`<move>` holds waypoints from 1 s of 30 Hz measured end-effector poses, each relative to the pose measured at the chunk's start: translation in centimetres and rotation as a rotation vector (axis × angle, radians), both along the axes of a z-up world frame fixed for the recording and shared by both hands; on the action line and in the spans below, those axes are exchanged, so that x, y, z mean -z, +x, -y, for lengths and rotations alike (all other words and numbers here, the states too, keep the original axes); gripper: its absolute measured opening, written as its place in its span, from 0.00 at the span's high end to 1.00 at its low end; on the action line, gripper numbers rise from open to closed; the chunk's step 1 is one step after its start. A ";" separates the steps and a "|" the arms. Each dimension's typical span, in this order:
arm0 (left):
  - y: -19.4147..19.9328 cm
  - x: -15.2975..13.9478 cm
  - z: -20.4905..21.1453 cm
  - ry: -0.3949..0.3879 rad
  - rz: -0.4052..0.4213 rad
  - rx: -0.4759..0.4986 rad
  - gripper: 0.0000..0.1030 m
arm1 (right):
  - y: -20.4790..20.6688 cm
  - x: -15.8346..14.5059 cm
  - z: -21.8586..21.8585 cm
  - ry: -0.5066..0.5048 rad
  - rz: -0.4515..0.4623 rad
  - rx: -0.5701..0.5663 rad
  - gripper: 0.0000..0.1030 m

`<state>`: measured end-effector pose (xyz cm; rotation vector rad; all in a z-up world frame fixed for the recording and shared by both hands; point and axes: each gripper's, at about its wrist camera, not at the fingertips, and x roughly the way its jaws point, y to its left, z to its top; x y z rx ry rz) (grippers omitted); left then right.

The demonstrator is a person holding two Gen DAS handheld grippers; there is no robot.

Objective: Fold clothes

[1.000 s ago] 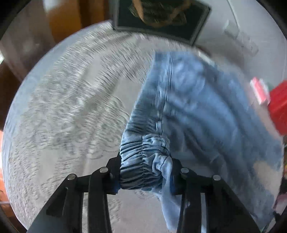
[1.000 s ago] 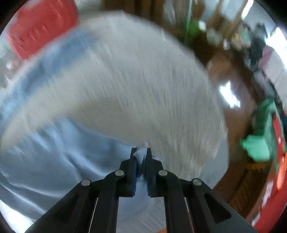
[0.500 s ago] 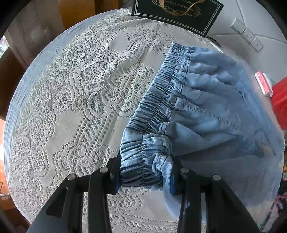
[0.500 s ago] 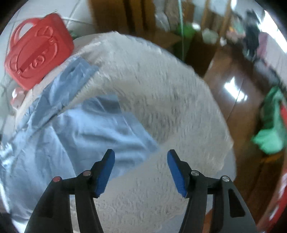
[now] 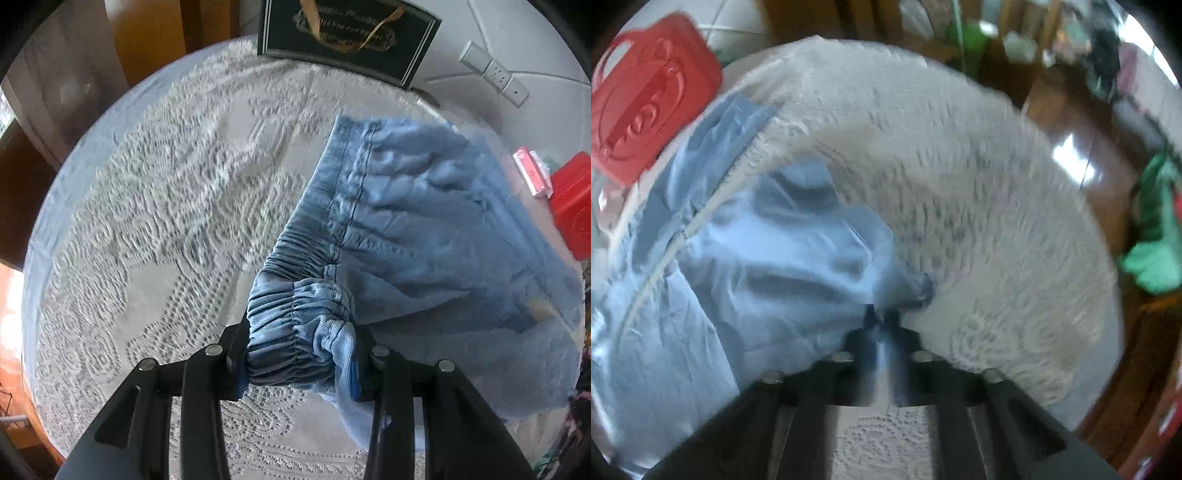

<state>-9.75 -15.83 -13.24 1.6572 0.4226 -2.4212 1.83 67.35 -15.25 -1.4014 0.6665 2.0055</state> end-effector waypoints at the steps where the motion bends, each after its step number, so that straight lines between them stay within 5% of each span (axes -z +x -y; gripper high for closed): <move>1: 0.0 -0.3 0.1 0.003 -0.003 0.007 0.63 | 0.2 -1.2 0.1 0.015 -0.022 -0.006 0.96; 5: 0.7 -0.8 0.2 0.011 0.000 0.039 0.63 | 2.7 -5.6 -0.6 0.066 -0.073 0.014 0.96; 8: 1.0 1.9 -1.0 -0.009 0.069 0.080 0.60 | 4.5 -5.9 -1.5 0.107 0.003 0.037 0.96; 12: 1.4 4.1 -2.1 -0.050 0.150 0.104 0.52 | 5.8 -3.7 -2.1 0.112 0.128 0.059 0.68; 21: 1.6 -2.9 -1.0 -0.058 -0.005 0.117 0.42 | 3.9 -3.7 1.2 0.021 -0.034 -0.017 0.15; 23: 1.1 -4.8 -0.5 -0.077 -0.061 0.120 0.41 | 2.8 -3.3 2.4 -0.023 -0.062 -0.017 0.13; 27: 0.7 -5.3 -0.8 -0.057 -0.088 0.154 0.01 | 0.4 -2.2 5.1 -0.096 -0.069 -0.051 0.13; 30: -0.3 -2.5 -2.1 -0.074 -0.031 0.176 0.02 | -0.8 -1.1 6.7 -0.125 -0.041 -0.049 0.13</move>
